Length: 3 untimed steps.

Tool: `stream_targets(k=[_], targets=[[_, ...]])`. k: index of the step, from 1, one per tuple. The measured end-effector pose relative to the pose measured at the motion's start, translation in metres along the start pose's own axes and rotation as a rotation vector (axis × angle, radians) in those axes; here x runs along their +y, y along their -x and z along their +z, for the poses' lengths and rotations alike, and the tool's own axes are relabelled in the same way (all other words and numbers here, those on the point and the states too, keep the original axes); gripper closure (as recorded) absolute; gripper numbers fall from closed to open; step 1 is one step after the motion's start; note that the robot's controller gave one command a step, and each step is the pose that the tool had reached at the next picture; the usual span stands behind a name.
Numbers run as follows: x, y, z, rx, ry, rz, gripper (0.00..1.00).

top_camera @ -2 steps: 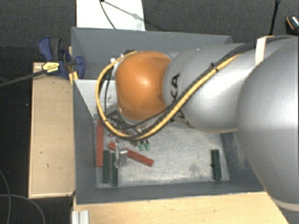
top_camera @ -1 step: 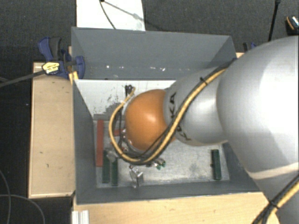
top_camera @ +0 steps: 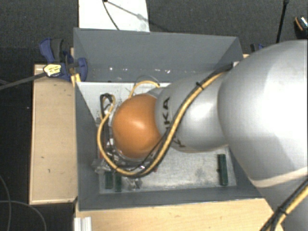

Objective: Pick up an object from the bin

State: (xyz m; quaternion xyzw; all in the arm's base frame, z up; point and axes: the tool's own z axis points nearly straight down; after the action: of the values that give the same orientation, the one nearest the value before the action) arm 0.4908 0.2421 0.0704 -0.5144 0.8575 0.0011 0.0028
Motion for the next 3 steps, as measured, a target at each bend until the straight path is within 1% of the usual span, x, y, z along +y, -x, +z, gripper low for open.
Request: stream_targets(k=[1, 2, 3], targets=[[-0.001, 0.0, -0.001, -0.001, 0.0, 0.007, 1.0], [-0.013, 0.003, -0.112, -0.003, -0.005, 0.074, 1.0], [-0.095, 0.003, -0.036, 0.005, 0.0, -0.039, 1.0]])
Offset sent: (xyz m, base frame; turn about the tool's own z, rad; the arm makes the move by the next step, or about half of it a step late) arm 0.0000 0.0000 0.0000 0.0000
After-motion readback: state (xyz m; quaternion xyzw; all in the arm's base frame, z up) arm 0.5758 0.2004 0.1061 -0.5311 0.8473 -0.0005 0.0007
